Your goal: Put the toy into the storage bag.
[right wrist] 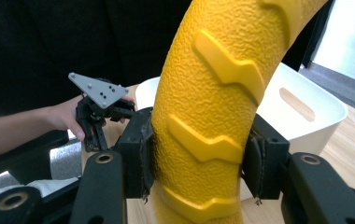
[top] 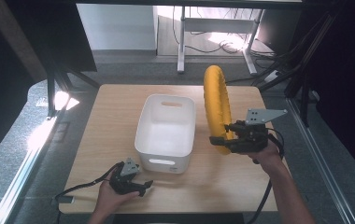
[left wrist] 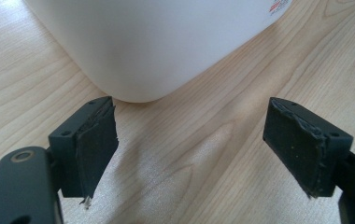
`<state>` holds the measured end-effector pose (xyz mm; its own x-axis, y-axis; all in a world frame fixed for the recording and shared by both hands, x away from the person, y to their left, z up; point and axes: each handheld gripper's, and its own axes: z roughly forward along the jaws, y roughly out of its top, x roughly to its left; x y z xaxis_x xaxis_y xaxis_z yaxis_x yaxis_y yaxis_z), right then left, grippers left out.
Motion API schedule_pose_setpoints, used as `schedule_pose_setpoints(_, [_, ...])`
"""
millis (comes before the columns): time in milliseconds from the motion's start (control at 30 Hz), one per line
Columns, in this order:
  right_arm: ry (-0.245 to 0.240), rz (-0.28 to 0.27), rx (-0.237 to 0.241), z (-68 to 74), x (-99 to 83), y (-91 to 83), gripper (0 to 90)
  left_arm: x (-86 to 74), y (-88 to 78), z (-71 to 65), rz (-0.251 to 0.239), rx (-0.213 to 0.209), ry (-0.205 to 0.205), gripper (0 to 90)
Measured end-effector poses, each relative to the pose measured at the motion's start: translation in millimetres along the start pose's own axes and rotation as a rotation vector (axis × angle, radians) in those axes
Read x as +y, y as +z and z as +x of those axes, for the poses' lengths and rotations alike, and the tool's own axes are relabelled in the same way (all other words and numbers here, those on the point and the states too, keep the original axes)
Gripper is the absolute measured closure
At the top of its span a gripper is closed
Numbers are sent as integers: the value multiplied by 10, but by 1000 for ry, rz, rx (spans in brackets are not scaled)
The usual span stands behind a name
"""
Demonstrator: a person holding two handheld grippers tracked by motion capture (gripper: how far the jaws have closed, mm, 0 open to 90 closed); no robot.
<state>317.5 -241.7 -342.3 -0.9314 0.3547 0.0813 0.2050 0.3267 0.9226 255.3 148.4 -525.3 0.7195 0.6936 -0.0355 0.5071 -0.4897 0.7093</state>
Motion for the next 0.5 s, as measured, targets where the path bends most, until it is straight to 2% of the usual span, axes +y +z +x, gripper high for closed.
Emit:
schedule_pose_setpoints(233, [-20,-15,4,20,103,-10,511,-1,-10,-2,-3,1,-2,179])
schedule_pose_setpoints(500, [-19,-36,8,-12,176,36,511,-3,-19,-5,-6,4,0,177])
